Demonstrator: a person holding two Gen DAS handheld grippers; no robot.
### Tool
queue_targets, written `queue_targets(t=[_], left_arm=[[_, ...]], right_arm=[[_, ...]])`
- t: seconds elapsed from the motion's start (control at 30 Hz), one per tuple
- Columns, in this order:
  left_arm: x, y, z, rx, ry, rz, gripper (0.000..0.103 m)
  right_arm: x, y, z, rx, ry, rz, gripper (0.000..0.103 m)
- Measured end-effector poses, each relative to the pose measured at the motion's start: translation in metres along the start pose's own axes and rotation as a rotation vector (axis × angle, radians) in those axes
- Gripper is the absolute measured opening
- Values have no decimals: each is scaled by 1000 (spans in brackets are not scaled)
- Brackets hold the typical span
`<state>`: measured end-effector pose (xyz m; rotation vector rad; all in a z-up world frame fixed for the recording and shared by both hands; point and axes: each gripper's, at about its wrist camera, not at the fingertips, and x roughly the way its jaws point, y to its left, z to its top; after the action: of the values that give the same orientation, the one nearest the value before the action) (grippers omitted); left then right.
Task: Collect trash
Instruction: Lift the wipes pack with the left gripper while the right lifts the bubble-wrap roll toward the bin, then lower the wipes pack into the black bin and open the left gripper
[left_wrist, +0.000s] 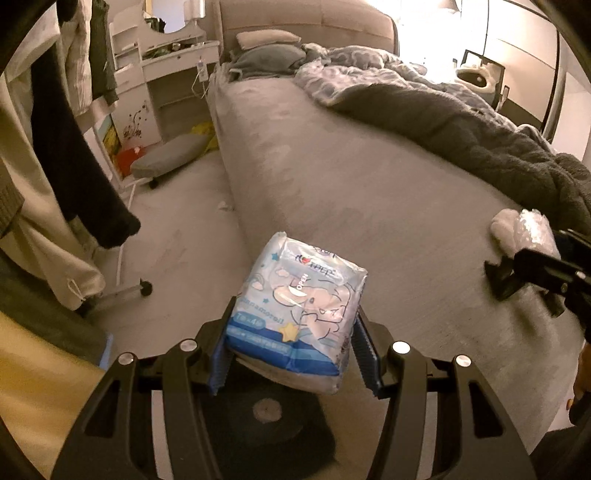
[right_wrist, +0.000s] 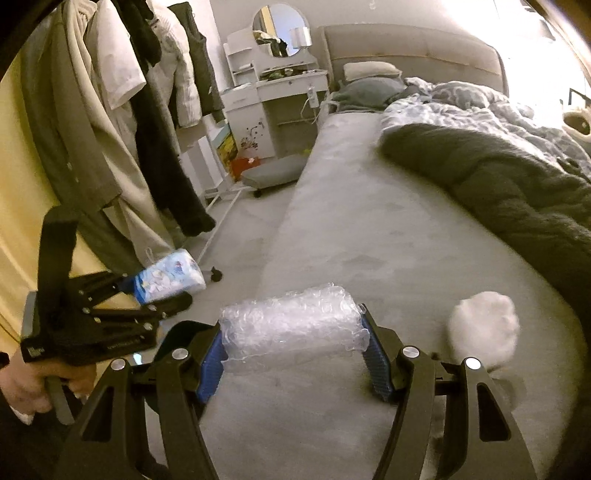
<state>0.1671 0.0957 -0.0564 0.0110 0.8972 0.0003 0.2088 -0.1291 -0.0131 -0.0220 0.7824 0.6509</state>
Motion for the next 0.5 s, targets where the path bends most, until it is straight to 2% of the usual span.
queue_targets(t=[0.23, 0.5], left_arm=[[9, 25, -12, -28, 48, 18, 59], [24, 53, -29, -69, 150, 21, 59]], right_arm=[[21, 26, 7, -34, 25, 24, 65], [39, 48, 14, -35, 50, 60, 65]])
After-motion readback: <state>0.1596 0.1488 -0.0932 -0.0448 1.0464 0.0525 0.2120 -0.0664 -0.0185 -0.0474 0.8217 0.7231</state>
